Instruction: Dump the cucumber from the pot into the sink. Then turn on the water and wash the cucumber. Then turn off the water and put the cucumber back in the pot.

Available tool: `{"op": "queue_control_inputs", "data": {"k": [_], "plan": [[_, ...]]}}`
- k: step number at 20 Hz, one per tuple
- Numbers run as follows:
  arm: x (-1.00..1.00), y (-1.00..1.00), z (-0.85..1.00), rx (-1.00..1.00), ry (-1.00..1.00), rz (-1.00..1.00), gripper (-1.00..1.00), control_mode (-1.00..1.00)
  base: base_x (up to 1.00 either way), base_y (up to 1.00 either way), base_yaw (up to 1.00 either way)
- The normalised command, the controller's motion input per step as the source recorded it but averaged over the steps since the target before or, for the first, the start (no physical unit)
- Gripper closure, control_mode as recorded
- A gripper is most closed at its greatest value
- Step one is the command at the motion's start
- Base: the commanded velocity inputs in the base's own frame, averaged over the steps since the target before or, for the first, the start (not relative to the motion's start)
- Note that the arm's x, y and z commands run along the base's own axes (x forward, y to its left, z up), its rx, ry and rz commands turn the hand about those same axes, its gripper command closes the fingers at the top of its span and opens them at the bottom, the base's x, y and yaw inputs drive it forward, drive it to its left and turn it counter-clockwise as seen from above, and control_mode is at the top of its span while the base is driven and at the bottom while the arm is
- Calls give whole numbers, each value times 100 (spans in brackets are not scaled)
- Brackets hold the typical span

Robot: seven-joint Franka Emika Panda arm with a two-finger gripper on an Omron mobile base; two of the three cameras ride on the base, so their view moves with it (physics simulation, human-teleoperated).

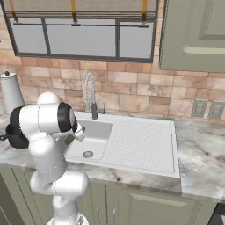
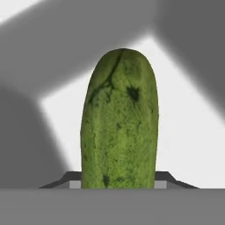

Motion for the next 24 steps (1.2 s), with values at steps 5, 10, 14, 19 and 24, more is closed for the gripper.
{"op": "queue_control_inputs", "data": {"k": [5, 10, 14, 19, 24], "plan": [[-28, 4, 96, 6, 0, 0, 100, -100, 0, 0, 0], [-41, 27, 100, 9, 0, 1, 100, -100, 0, 0, 0], [-28, 76, 73, 6, 4, 7, 100, -100, 0, 0, 0], [-16, 99, 36, 2, 5, 12, 100, -100, 0, 0, 0], [0, 93, 25, 0, 5, 11, 100, -100, 0, 0, 0]]}}
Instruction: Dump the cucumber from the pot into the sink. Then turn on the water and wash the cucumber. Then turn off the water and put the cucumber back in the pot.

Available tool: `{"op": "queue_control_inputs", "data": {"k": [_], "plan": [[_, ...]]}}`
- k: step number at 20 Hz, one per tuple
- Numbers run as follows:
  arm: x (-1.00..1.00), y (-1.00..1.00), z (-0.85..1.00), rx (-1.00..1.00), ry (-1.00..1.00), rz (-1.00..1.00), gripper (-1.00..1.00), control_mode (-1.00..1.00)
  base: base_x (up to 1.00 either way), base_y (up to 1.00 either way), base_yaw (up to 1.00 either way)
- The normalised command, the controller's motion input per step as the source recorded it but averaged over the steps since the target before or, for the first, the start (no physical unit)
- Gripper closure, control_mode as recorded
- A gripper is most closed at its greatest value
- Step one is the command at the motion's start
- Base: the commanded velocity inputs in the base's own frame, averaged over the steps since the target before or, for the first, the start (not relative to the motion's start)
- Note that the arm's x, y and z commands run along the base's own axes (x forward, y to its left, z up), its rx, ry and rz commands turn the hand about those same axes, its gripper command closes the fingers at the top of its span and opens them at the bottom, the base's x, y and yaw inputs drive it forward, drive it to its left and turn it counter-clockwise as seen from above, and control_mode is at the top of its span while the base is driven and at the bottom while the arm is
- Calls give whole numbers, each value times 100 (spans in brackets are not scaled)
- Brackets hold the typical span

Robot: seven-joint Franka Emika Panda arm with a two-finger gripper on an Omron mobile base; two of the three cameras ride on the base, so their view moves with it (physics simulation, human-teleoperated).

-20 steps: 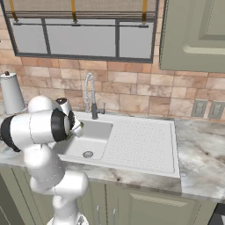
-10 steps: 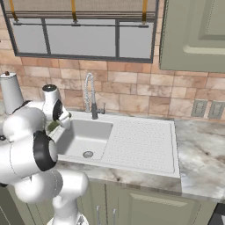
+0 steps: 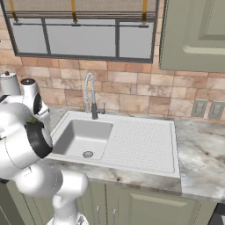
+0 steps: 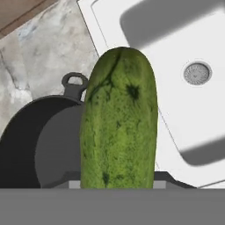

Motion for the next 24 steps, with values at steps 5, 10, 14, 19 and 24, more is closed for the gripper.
{"op": "queue_control_inputs", "data": {"k": [5, 10, 14, 19, 24], "plan": [[0, 74, 1, 0, 7, 8, 100, -100, 0, 0, 0], [0, 42, -1, 0, 4, 4, 100, -100, 0, 0, 0], [0, 25, -16, 0, 2, 1, 100, -100, 0, 0, 0], [0, 16, -34, -3, 0, 0, 100, -100, 0, 0, 0], [3, 10, -42, -3, 0, 0, 100, -100, 0, 0, 0]]}}
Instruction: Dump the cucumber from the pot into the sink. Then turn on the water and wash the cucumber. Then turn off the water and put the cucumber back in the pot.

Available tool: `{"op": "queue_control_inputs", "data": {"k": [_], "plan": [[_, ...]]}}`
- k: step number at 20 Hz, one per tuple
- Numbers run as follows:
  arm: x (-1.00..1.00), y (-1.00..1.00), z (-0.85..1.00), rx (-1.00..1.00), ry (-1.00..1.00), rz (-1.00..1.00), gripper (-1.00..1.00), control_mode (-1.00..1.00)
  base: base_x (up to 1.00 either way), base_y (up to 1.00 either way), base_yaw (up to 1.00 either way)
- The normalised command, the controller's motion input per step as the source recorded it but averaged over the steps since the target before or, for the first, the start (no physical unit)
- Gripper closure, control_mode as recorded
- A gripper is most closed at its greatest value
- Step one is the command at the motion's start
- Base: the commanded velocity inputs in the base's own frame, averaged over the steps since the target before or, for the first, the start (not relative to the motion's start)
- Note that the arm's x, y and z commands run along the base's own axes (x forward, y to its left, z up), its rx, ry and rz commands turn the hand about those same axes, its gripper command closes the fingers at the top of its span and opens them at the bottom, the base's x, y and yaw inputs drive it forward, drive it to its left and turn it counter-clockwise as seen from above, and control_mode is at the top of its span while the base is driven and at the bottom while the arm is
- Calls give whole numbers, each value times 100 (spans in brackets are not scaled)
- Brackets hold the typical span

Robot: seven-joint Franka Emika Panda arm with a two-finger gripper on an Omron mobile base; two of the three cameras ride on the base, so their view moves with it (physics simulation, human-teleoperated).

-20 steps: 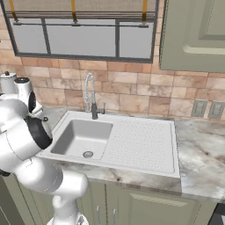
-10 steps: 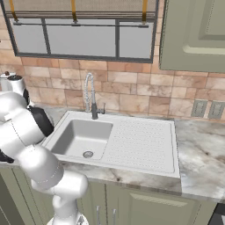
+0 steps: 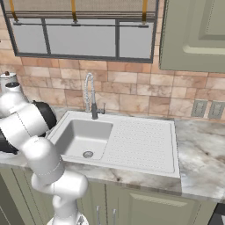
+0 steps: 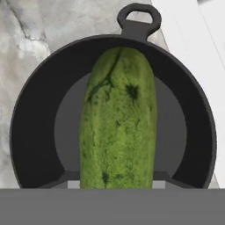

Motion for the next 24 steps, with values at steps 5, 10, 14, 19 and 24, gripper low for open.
{"op": "queue_control_inputs", "data": {"k": [5, 10, 14, 19, 24], "plan": [[9, 6, -32, 0, 1, 0, 100, -100, 0, 0, 0], [3, 0, -25, 0, 1, 0, 100, -100, 0, 0, 0], [0, 0, -23, 0, 1, 0, 100, -100, 0, 0, 0], [0, 0, -22, 0, 2, 0, 100, -100, 0, 0, 0], [0, 1, -15, 0, 1, 0, -100, -100, 0, 0, 0]]}}
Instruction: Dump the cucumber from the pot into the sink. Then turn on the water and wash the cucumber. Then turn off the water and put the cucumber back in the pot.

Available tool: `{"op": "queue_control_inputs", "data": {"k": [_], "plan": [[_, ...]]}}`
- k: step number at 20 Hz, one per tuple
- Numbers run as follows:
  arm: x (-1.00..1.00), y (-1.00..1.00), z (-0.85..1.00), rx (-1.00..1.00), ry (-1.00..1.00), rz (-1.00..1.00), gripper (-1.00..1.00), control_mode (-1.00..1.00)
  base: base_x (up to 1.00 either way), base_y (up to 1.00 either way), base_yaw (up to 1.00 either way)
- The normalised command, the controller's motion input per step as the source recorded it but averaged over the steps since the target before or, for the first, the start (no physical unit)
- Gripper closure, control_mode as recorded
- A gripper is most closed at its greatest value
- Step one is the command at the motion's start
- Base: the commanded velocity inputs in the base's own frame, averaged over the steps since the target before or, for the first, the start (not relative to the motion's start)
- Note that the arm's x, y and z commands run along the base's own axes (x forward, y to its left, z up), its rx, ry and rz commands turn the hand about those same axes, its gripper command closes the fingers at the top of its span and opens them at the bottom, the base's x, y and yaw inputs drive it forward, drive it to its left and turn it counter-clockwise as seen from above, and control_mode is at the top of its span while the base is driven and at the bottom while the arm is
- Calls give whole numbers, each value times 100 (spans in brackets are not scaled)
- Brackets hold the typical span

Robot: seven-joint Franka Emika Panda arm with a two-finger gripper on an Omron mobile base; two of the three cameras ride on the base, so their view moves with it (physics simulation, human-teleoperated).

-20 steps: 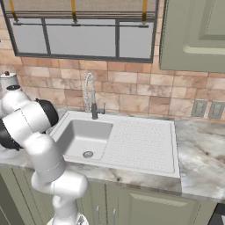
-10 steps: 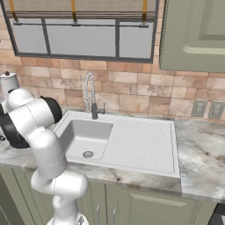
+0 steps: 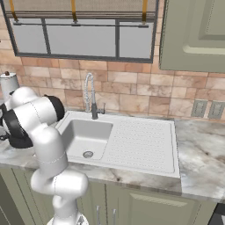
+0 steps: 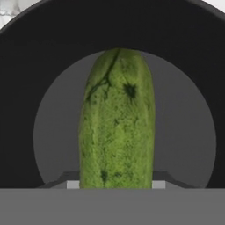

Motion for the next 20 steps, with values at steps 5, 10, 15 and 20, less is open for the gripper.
{"op": "queue_control_inputs", "data": {"k": [5, 10, 15, 20], "plan": [[0, 0, -2, 0, 0, 0, -100, -100, 0, 0, 0], [1, 0, 1, 0, 0, 0, -100, -100, 0, 0, 0], [-28, 0, 70, 0, -2, 0, -100, -100, 0, 0, 0], [-58, -1, 100, 0, -7, 0, -100, -100, 0, 0, 0]]}}
